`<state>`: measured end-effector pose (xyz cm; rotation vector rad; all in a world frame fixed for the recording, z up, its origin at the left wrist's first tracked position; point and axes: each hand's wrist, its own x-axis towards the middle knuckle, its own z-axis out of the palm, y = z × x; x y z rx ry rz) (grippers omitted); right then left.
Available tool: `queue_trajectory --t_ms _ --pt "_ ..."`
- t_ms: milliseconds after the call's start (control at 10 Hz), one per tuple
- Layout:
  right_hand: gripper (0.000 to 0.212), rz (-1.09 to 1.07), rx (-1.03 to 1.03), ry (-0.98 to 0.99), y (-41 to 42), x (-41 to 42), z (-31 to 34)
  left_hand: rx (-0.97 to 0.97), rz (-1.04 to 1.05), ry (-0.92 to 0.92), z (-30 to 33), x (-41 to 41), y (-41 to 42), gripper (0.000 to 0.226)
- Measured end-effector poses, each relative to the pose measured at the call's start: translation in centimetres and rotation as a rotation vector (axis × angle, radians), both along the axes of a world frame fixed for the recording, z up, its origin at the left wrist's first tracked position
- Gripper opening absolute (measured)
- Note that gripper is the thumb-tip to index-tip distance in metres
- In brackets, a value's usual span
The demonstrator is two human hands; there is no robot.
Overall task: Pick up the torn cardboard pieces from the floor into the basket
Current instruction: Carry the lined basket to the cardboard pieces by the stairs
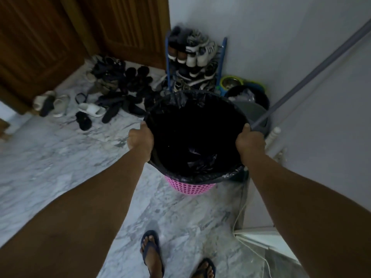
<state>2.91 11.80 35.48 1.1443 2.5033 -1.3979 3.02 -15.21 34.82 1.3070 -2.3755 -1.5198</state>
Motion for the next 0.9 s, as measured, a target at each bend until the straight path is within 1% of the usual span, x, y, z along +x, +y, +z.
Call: queue_trajectory --t_ms 100,200,300,400,500,600,700,800,900 --pt "0.065 0.086 0.01 0.016 -2.1 -0.3 3.3 0.008 0.045 0.054 3.2 1.3 -2.1 0.059" --pt "0.065 0.179 0.028 0.03 -4.4 -0.6 6.1 0.059 0.14 0.122 6.0 2.8 -4.5 0.063" --pt "0.051 0.296 0.071 0.035 -7.7 -0.8 8.3 0.08 0.245 0.196 8.2 4.6 -7.4 0.062" --pt "0.048 0.394 0.093 0.066 -11.8 -0.7 10.6 0.081 0.336 0.224 10.2 6.4 -11.0 0.057" --pt "0.047 0.465 0.133 0.096 -17.1 -0.4 12.1 0.08 0.41 0.25 11.8 8.5 -15.4 0.055" --pt "0.045 0.429 0.075 0.143 -21.9 -0.2 13.0 0.053 0.47 0.267 13.4 11.0 -19.6 0.053" --pt "0.047 0.498 0.13 0.161 -27.7 1.4 15.0 0.04 0.534 0.303 14.7 13.6 -24.4 0.056" --pt "0.043 0.606 0.127 0.24 -33.5 2.4 16.0 0.001 0.581 0.314 16.0 16.4 -29.4 0.059" --pt "0.05 0.655 0.142 0.258 -39.2 3.8 16.7 -0.06 0.624 0.35 16.8 19.5 -34.1 0.039"
